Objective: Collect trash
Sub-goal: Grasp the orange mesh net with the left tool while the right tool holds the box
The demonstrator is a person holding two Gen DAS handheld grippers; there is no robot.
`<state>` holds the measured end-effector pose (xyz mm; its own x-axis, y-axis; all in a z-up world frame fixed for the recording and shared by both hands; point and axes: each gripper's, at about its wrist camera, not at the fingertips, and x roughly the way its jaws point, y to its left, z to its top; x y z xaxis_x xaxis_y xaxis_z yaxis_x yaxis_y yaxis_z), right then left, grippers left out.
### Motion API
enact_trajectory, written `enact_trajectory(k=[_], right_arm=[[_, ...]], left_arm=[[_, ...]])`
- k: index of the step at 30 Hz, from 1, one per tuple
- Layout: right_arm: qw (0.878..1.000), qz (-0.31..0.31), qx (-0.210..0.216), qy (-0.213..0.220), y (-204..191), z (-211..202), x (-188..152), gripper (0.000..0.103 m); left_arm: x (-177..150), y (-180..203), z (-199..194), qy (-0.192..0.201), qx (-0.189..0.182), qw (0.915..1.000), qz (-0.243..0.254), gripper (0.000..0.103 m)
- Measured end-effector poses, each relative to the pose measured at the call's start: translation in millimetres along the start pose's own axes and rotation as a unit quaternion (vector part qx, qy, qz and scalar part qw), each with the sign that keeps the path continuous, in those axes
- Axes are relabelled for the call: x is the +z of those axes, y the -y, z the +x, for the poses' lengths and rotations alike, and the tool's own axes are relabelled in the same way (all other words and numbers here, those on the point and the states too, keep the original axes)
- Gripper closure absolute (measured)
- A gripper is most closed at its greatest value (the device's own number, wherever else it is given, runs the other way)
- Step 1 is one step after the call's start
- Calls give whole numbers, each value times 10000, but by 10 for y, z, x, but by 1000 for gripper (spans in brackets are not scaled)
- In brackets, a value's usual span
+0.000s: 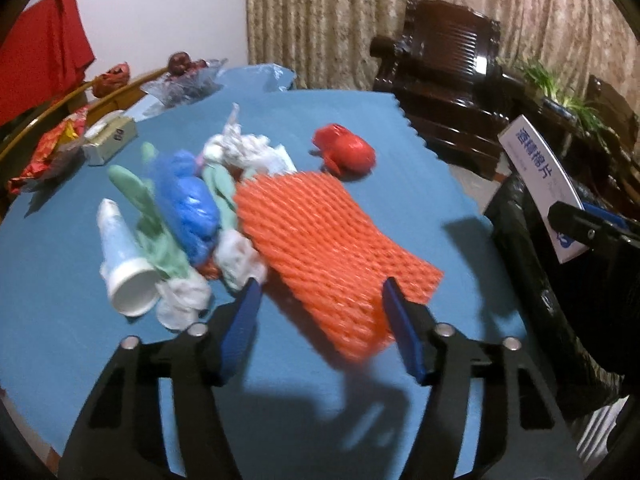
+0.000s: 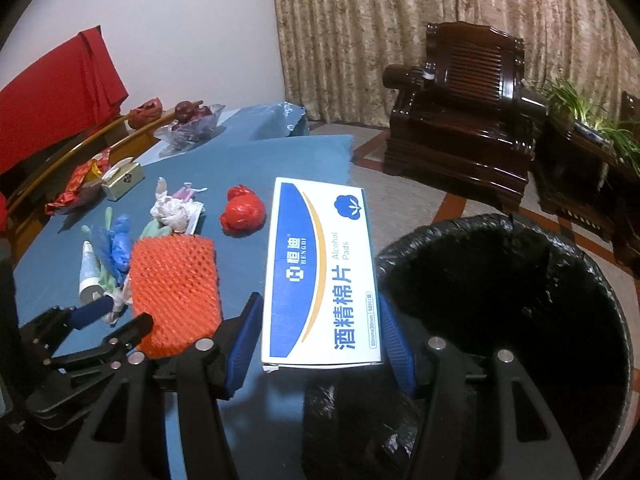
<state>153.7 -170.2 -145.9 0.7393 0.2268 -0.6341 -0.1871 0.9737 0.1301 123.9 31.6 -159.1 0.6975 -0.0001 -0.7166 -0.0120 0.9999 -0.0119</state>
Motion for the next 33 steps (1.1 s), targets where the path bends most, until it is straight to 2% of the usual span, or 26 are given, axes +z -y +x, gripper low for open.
enact_trajectory(k=[5,7,15,20,24,27,29,33], right_arm=[[10000,80,-29,-18,70,-28,-23,46],[9999,100,-40,-10,88,-41,-22,46],[9999,150,-53,58,105,-130,-9,46],[9998,143,-82,64,133,-175,-21,45],[9998,160,-98,17,124,-154,-39,45],[9999,129,-93,-3,89,-137,-30,45],[9999,111,-90,-10,78,-129,-28,45],[9999,112,-87,-35,83,-94,-25,45]], left_arm=[[-24,35,83,-160,-131,9998,-37,83],[-35,41,87,-177,-161,9997,-48,93],[95,67,-171,244,-171,9996,-27,98],[112,70,-234,313,-174,9994,-20,100],[69,49,-137,129,-189,9997,-34,99],[-2,10,-10,-157,-207,9996,-90,93],[-27,-11,30,-226,-193,9994,-148,74],[-42,-17,103,-283,-187,9993,-152,55]])
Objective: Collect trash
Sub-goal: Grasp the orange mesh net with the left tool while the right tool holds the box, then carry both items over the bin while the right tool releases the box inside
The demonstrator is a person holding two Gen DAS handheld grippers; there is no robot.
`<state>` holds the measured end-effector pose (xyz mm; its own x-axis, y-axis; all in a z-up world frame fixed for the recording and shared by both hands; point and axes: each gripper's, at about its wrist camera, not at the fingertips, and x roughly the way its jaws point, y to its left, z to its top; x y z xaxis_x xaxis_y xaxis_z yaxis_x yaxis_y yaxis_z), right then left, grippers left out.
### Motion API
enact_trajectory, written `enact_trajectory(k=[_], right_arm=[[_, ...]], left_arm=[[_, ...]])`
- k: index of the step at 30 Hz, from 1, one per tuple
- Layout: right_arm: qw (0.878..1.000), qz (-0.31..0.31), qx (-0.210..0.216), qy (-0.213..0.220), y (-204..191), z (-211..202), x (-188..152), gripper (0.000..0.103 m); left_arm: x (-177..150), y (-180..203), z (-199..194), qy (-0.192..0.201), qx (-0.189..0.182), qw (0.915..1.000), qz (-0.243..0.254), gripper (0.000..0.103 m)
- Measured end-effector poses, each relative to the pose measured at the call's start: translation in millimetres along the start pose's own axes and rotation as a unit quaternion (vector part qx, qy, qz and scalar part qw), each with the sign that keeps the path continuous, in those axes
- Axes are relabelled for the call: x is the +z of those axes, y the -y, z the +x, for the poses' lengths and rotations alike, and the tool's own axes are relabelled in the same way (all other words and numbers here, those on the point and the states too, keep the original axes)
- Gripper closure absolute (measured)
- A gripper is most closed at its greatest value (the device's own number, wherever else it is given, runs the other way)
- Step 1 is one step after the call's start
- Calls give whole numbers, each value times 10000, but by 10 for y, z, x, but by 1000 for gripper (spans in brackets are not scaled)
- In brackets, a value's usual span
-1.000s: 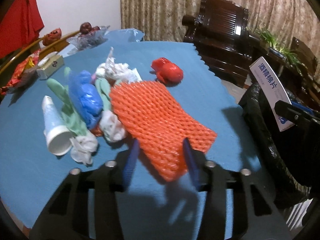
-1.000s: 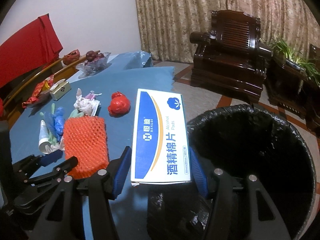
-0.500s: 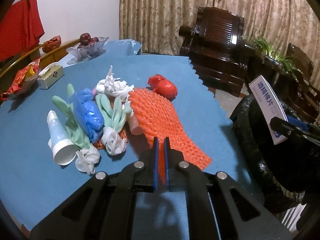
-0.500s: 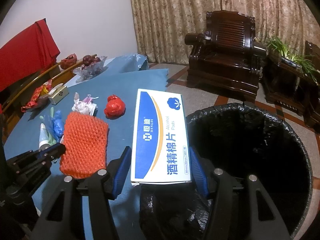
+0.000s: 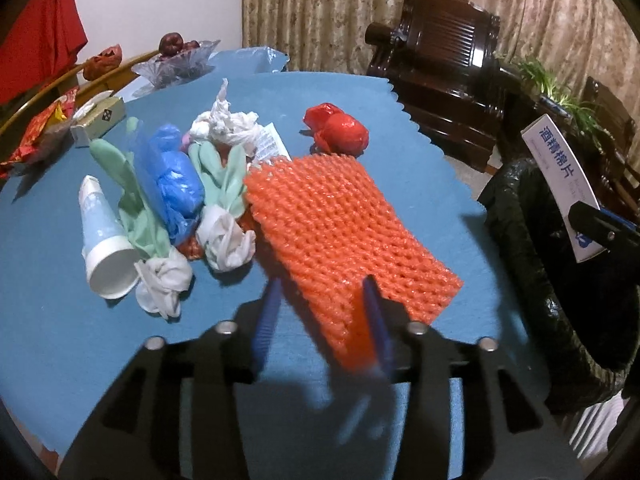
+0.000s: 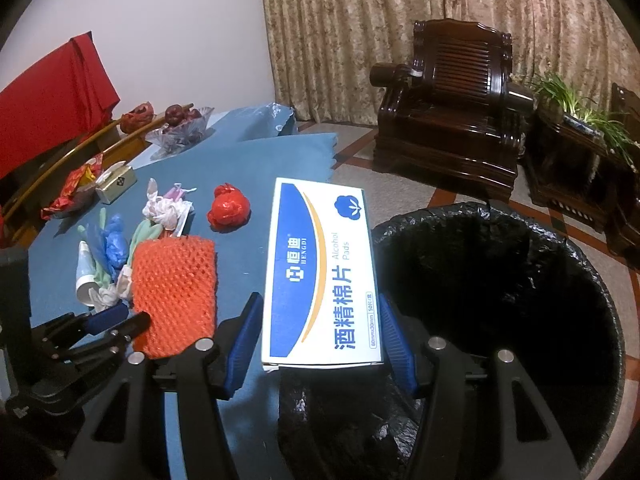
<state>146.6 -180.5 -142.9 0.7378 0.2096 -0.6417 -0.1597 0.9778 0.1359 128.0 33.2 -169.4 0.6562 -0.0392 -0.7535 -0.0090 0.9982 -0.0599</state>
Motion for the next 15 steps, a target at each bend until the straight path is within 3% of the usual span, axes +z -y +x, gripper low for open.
enact_trajectory(k=[3,4,5,8,15], right_arm=[[10000,4,-13,-53,21,29,-13,45],[10000,5,-18,-66,25,34,-10,45],[10000,7,-24,-80,32,40,-13,45],[9999,19,-34,-103,43,50,-10,45],[9999,40,-129,-37,66,-24,7,45]], left_arm=[[-10,9,83,-131,-160,9998,-67,53],[-12,14,112,-183,-219,9996,-82,57],[-21,16,131,-215,-268,9994,-98,71],[-20,33,146,-184,-351,9991,-127,88],[100,63,-54,154,-382,9991,-66,92]])
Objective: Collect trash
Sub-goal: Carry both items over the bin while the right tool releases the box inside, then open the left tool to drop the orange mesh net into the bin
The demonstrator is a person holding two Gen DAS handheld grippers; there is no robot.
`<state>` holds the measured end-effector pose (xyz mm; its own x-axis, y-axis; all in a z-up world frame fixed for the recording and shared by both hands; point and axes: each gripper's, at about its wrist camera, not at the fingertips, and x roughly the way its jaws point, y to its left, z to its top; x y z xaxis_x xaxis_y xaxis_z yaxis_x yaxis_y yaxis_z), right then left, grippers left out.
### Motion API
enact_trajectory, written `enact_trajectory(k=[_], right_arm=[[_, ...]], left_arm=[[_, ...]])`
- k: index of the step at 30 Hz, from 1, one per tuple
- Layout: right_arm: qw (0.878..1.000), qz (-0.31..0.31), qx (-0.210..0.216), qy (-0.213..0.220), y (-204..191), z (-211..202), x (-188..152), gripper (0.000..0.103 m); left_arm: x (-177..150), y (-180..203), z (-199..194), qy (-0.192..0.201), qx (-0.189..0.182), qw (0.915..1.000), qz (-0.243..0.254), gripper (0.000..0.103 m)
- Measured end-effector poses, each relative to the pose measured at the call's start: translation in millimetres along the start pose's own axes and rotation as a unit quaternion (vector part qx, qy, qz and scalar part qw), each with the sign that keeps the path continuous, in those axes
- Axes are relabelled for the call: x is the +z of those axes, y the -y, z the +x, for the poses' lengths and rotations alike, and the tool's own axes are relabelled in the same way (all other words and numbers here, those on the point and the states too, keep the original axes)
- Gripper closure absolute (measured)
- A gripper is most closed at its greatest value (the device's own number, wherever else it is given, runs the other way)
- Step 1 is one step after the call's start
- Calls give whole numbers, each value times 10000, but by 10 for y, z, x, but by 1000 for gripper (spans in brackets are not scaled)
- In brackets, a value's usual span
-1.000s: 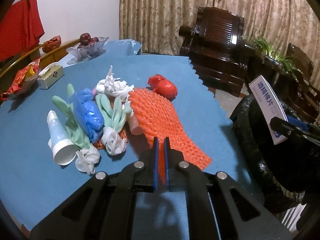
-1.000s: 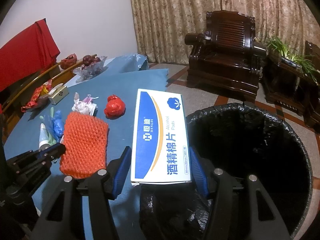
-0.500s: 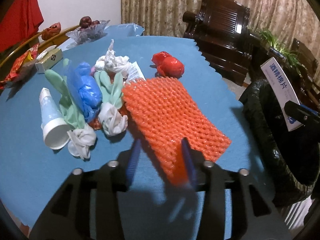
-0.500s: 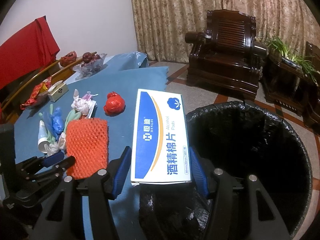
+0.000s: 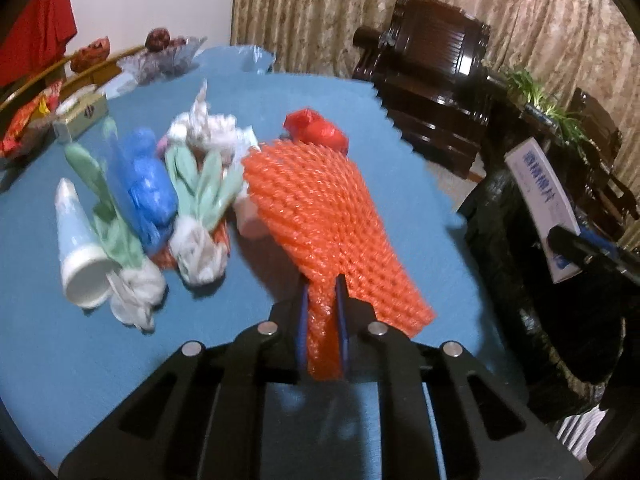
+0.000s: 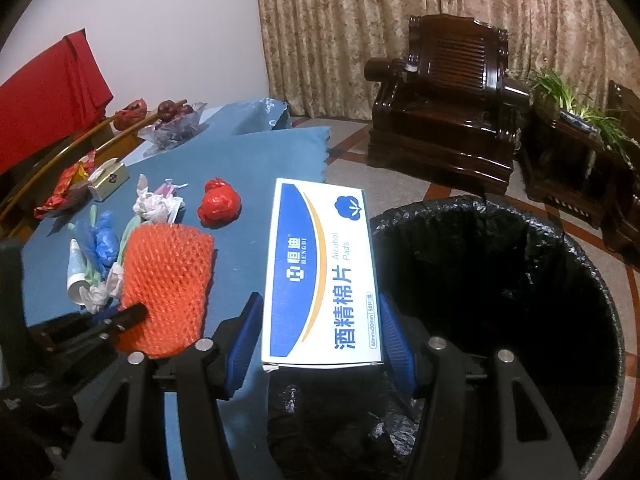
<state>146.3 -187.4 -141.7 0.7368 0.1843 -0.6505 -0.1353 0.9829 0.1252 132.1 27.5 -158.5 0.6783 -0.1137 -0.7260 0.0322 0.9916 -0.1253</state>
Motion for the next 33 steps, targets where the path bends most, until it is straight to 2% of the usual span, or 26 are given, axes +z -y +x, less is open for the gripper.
enact_trajectory(k=[5,14,20,28,31,33], right_arm=[[9999,52,-60,131,39,-138,35,45],[9979,340,-441,317,411,-508,-15,45],[9941,648,-836,239,787,-639,-145,45],[9890,917,-1146,153,1083,-690,-263,45],[9879,952,-1219,99,1130,-676,-277,44],[9869,983,-1273,73,1144,-670,-288,37]], left_arm=[[155,157,-276,376,-122,9990,216,92],[337,678,-544,677,-746,9933,561,92],[352,1167,-488,667,-1176,9865,928,92],[316,1666,-238,360,-1649,9777,1248,90],[300,1750,-156,247,-1786,9748,1314,84],[292,1767,-112,148,-1861,9737,1308,73]])
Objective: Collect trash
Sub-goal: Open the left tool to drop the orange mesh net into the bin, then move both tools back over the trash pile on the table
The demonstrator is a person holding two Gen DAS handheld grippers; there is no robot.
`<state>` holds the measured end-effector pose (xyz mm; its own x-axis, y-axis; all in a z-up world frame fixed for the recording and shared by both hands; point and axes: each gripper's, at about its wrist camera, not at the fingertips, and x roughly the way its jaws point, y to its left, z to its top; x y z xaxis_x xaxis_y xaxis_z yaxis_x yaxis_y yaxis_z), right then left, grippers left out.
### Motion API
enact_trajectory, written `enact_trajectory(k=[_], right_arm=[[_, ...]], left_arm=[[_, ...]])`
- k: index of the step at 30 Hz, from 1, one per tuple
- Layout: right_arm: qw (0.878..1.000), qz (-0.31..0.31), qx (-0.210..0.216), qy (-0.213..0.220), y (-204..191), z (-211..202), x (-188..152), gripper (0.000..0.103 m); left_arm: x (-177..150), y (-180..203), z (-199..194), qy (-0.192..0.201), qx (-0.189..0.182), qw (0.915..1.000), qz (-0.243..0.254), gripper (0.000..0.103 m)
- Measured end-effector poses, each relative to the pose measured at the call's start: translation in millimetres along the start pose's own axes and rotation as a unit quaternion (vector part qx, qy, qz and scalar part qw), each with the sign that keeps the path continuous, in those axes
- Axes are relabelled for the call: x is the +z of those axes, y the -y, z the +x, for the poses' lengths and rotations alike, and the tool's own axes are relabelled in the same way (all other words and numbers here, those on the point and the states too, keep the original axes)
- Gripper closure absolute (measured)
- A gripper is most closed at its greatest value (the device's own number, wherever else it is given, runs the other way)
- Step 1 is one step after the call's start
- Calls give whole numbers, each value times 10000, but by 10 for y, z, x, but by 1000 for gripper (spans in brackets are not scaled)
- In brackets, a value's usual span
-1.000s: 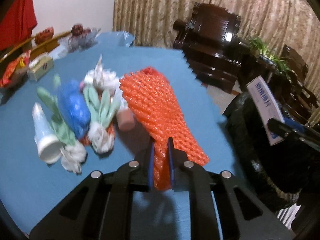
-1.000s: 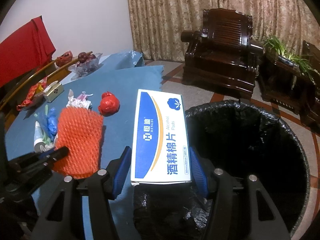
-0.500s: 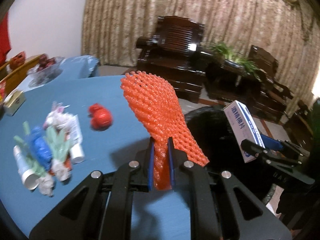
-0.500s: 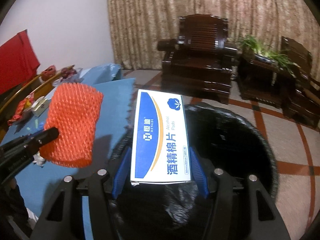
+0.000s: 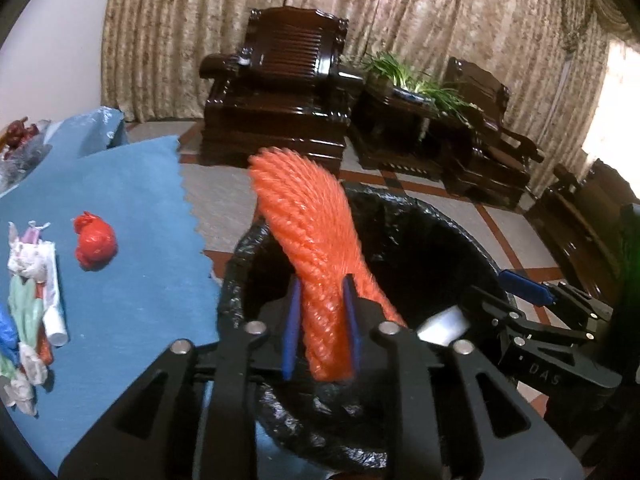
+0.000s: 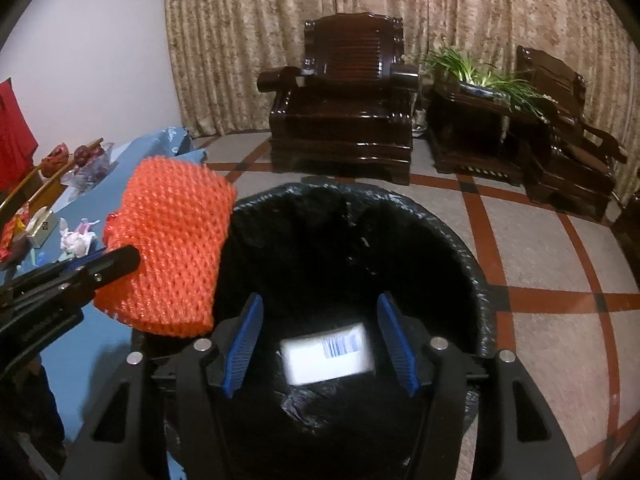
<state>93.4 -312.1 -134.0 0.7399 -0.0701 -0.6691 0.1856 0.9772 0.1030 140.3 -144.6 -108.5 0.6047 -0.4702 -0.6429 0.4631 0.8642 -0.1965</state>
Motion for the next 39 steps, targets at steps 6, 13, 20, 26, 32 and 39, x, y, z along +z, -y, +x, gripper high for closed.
enact_trajectory(k=[6,13,20,26,32,39], right_arm=[[9998,111,-133,45,35,-13,25,15],[9998,106,-1,153,-52,-57,83,6],[9994,-157,203,228,-336,-61,168,6],[9969,-485,527,329,-724,-70,238,6],[9893,-974,965,498,-1291,-39,359,6],[9796,-1283,1434,578,-1865,53,370,6]], left_arm=[[-50,-111,-35,17,46,9999,-98,44],[-45,-338,-289,319,381,9987,-133,16],[-101,-678,-636,502,823,9946,-396,10],[-209,-1117,-959,576,1325,9869,-710,9],[-325,-1545,-1251,696,1890,9754,-894,9],[-494,-2017,-1533,759,2558,9570,-1139,9]])
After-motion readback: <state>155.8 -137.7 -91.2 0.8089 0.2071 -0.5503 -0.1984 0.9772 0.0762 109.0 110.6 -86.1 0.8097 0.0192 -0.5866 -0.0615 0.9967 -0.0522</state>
